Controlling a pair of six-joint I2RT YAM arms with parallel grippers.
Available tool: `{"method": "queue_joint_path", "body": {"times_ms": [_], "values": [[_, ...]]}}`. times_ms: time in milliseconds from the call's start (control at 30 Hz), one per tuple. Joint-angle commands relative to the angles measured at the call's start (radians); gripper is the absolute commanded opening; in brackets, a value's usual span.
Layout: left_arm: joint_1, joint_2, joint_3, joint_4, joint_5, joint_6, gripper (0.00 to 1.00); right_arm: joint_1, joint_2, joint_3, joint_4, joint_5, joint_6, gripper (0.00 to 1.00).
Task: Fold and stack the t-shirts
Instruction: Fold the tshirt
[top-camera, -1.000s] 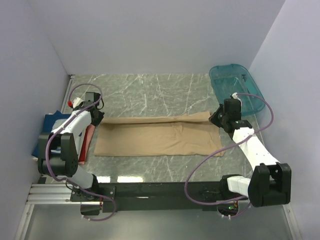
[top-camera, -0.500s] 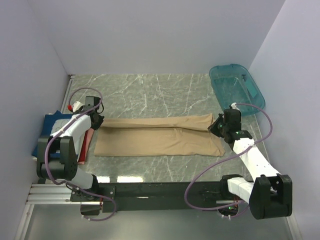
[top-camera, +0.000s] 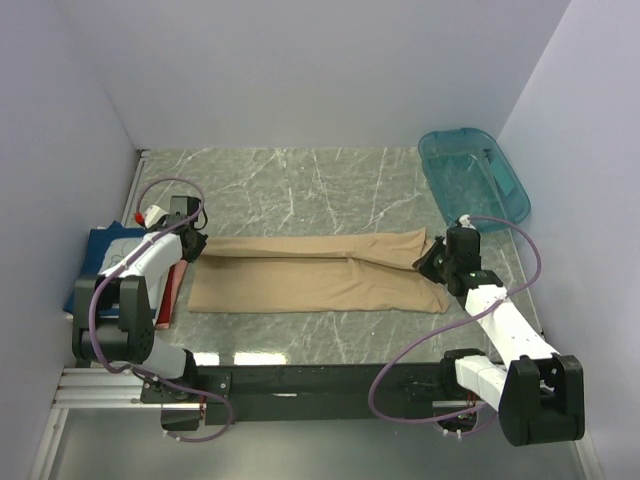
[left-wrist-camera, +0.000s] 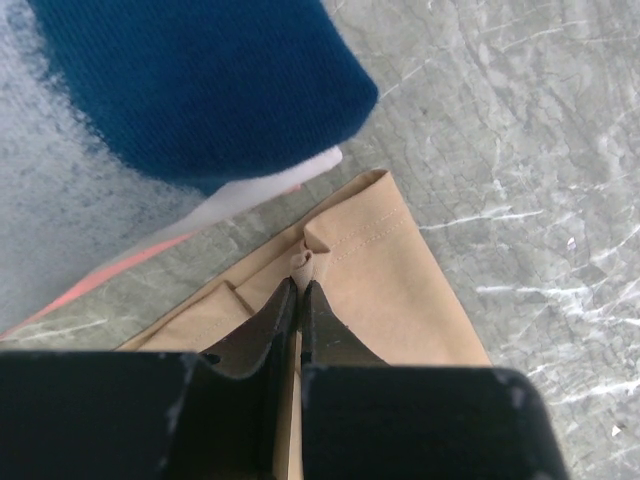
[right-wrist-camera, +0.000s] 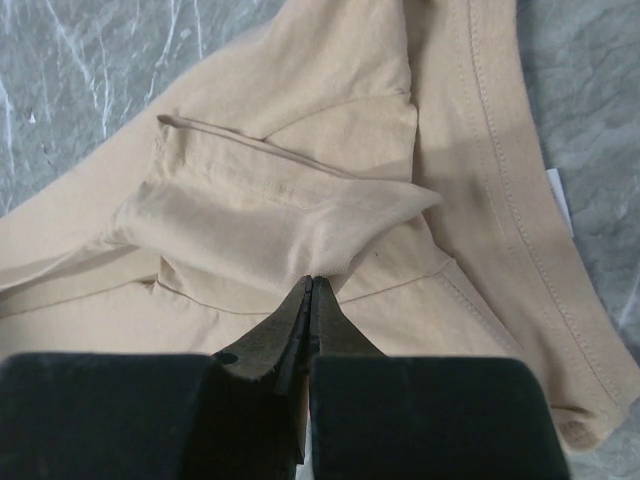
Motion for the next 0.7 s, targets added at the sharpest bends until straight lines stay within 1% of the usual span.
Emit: {"method": "queue_joint_path", "body": {"times_ms": [0,133,500,600,667], "values": [[0.008,-0.026,-0.023,0.064,-0.045,0.003,0.01,-0.007,-0.006,-0.027,0.056,-0.028,0.004,0.00],[0.009,-0.029,-0.047,0.108,-0.039,-0.002,0.01,-0.007,0.012,-0.042,0.081,-0.044,0.006,0.00],[0.015,-0.048,-0.058,0.130,-0.046,0.009,0.01,-0.007,0.022,-0.067,0.106,-0.071,0.015,0.00],[0.021,-0.061,-0.081,0.145,-0.049,0.004,0.04,-0.007,0.014,-0.077,0.113,-0.084,0.019,0.00],[0.023,-0.064,-0.092,0.151,-0.042,0.006,0.09,-0.009,0.008,-0.084,0.113,-0.088,0.018,0.00]]}}
